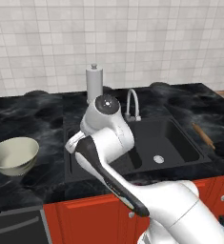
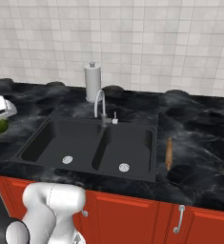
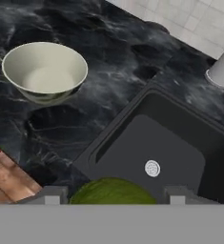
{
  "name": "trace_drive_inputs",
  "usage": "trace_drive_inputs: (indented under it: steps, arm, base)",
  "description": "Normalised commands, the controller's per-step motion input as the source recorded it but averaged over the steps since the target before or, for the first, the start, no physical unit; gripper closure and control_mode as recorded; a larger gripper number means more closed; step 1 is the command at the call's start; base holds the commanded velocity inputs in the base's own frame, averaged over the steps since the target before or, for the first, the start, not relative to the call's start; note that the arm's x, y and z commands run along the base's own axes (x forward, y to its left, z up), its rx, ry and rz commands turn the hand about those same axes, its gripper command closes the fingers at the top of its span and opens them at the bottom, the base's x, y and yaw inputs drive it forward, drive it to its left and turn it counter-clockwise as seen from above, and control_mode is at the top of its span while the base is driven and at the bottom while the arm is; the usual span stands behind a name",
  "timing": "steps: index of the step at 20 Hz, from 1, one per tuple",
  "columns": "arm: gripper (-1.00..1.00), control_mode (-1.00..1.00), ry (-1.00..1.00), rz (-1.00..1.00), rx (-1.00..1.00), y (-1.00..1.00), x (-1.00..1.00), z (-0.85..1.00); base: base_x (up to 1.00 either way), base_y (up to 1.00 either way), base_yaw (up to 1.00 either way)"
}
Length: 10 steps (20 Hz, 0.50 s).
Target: Pick the lime from the sink and place it in the bowl. Then pick the bowl and place it in the microwave. Then close the microwave door and press the start button.
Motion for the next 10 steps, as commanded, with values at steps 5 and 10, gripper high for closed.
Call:
trace_drive_inputs:
  steps: [5, 10]
  arm:
    - [1.00, -1.00, 0.00, 0.26, 0.00, 1.00, 0.27, -0.05]
    - [1.00, -1.00, 0.00, 0.09, -0.01, 1.00, 0.36, 0.00]
  base:
    - [0.00, 0.00, 0.00]
    - [0.00, 0.00, 0.00]
